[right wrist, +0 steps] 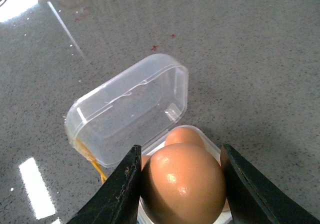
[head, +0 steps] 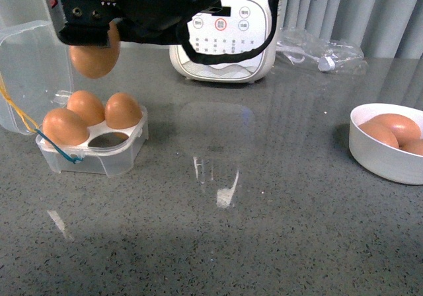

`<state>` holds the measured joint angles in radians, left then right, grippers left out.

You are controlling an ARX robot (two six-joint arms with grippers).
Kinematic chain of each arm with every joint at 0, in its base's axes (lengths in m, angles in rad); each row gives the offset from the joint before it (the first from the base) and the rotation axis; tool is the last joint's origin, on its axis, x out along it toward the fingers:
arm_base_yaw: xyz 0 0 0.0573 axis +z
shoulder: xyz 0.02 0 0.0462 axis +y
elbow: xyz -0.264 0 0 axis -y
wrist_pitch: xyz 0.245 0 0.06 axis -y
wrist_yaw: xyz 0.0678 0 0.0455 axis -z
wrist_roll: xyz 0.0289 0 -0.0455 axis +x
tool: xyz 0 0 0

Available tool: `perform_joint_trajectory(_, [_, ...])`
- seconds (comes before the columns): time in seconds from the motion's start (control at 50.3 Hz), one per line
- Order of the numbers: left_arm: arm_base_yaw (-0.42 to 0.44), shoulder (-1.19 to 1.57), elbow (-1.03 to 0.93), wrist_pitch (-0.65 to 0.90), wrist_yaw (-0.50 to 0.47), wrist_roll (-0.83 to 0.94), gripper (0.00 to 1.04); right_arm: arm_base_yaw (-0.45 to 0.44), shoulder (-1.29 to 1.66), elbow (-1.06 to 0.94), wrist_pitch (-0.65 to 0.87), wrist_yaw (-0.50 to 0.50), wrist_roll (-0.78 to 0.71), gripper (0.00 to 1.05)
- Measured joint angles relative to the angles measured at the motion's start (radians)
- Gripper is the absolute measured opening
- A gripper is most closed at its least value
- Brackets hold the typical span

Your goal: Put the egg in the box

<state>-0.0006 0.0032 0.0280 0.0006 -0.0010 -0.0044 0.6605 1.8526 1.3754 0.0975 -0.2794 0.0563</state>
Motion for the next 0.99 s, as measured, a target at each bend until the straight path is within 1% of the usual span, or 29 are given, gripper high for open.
perform_joint_trajectory(0.179, [0.0,0.0,0.0,0.0,0.0,0.0,0.98,0.024,0.013,0.0,-0.003,0.015,-0.027,0.4])
perform_joint_trajectory(0.994, [0.0,0.0,0.0,0.0,0.0,0.0,0.98,0.034,0.053,-0.005,-0.041,0.039,-0.059,0.4])
